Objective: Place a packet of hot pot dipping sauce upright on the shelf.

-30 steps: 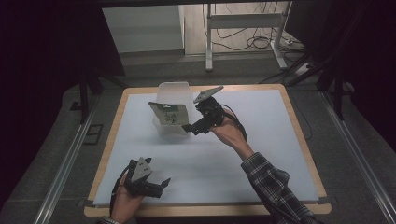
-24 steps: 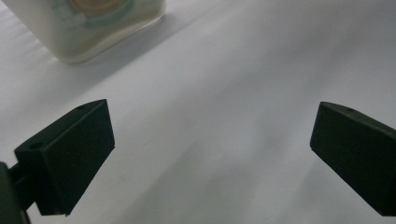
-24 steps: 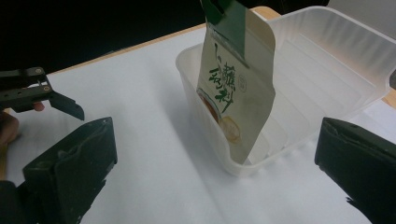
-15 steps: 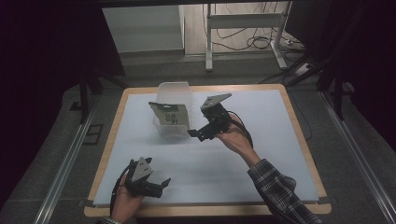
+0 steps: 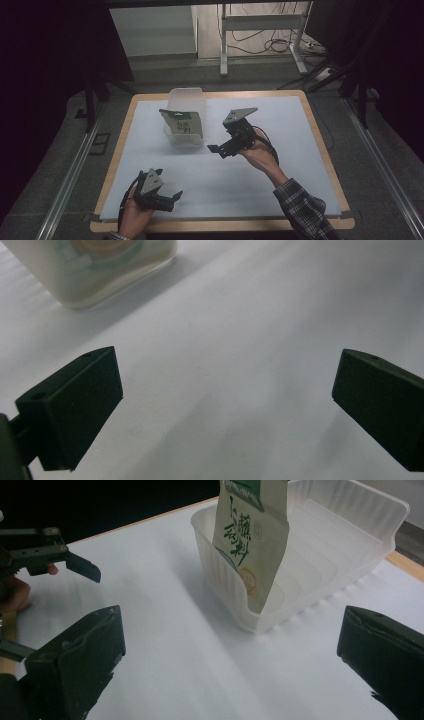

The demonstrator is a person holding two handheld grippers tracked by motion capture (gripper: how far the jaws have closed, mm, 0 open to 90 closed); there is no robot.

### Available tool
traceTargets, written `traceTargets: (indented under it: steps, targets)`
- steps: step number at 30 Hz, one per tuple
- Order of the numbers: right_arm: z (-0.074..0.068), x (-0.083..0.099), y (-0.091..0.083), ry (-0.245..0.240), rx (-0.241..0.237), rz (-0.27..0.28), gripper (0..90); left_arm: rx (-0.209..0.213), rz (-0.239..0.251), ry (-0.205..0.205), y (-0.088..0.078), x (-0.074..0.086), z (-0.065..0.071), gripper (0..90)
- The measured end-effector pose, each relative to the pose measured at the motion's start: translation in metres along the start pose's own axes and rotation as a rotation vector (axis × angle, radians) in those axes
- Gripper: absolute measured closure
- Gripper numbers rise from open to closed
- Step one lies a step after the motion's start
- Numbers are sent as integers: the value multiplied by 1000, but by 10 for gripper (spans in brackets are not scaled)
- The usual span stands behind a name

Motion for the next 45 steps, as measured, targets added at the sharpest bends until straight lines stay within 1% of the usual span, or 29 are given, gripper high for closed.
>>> traceTargets:
  steps: [7, 8, 15, 20, 24, 28, 36, 40, 45]
  targets:
    - [-1, 10, -6, 7, 4, -5, 0, -1, 1, 0, 0, 0, 0, 0]
    - [-3, 14, -8, 11, -2, -4, 0, -2, 1, 0, 0, 0, 0, 0]
    - [-6, 24, -17, 14, -1, 1, 0, -2, 3, -2, -1, 0, 0, 0]
    - [-7, 33, -24, 23, 8, -7, 0, 0, 5, -3, -1, -1, 0, 0]
    - [-4, 38, -31, 26, 24, -9, 0, 4, 5, -3, -1, -1, 1, 0]
    - [-3, 43, -38, 36, 35, -8, 0, 8, 6, -11, -1, -1, 1, 0]
    - [-2, 53, -56, 54, 47, -12, 0, 16, 14, -47, -2, -3, 1, 3]
    - [-1, 59, -66, 64, 59, -14, 0, 23, 13, -50, -2, -3, 3, 4]
    - [2, 67, -80, 82, 79, -13, 0, 21, 12, -50, -2, -3, 2, 5]
Point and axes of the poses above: each handheld gripper's, and its own axes: y roughly forward along the jaws, x roughly out of its underside, z roughly to its right, the point moved 10 cm from there along y, roughly forward along the jaws, and after that the axes turned 14 degrees about z, right-handed, at the moved point
